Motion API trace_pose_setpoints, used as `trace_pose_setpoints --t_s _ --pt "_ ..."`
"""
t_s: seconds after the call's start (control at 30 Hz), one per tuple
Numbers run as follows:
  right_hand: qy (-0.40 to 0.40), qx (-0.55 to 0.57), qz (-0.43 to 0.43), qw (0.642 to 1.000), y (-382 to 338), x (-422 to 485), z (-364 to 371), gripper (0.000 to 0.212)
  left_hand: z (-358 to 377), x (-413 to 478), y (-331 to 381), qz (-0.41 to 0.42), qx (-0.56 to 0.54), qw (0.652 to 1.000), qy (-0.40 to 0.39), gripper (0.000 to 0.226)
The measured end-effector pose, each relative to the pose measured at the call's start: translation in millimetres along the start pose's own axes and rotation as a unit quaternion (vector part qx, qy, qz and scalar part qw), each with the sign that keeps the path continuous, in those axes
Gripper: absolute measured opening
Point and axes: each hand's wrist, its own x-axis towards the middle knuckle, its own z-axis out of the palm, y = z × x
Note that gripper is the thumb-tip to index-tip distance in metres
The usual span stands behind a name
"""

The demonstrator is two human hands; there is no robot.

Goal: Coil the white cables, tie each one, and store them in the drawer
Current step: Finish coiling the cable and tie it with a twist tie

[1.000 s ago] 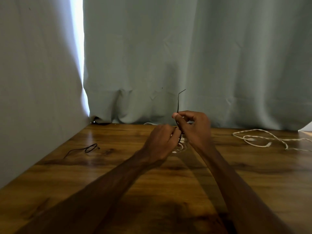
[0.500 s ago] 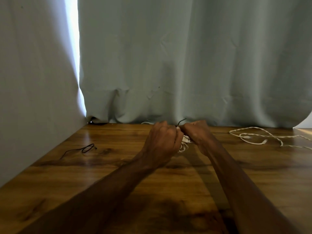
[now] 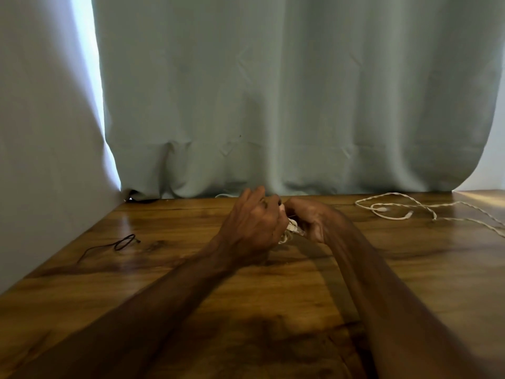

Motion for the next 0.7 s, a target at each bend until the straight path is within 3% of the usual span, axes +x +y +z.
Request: trace_pose_setpoints --t_s 0.23,0.37,0.53,0.7 --pt "0.011 0.059 0.006 0.998 3.0 -1.3 -0.8 0.020 3.7 -1.2 -8.3 0.011 0.021 1.000 -0.009 0.027" --pt "0.010 0.039 0.021 0.999 5.7 -4.7 3.8 0.023 -0.6 -3.9 -6.7 0.027 -0.001 0.999 -0.023 0.027" --pt "0.005 0.016 0.035 0.999 6.7 -3.8 11.8 0.020 -2.0 -9.1 -7.0 -0.078 -0.114 0.987 -0.078 0.027" --pt "-0.006 0.008 0.036 0.999 5.5 -4.3 11.8 0.025 3.7 -6.2 -6.7 -0.066 -0.109 0.989 -0.073 0.029"
